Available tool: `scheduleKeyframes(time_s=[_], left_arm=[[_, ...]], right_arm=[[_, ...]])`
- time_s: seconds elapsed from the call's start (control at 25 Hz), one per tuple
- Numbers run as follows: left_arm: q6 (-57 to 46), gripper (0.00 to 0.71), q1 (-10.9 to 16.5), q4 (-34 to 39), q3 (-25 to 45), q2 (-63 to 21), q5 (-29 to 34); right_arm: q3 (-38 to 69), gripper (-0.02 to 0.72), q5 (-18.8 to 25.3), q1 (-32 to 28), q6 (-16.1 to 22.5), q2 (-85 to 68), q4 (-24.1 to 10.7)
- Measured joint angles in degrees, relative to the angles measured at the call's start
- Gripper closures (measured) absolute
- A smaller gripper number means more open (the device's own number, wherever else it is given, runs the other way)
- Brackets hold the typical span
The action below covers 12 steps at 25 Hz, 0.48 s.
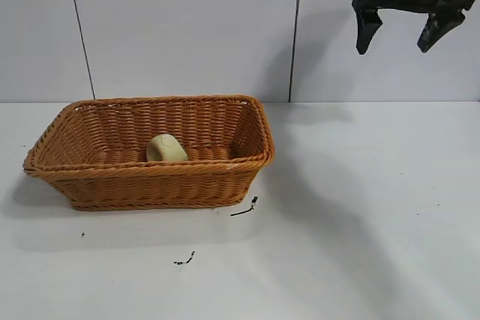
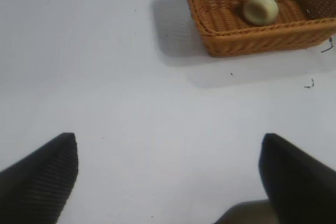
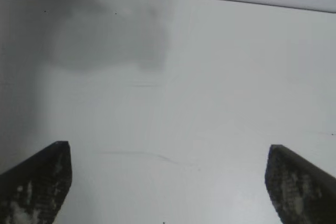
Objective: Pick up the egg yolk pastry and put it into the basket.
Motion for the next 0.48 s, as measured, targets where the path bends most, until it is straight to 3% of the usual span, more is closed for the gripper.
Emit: scheduleKeyframes(time_s=[0.48], left_arm=[[0.00, 0.014, 0.00, 0.00, 0.00, 0.00, 0.00]], right_arm=[[31.98, 0.010, 0.06, 0.00, 0.15, -37.65, 0.74]])
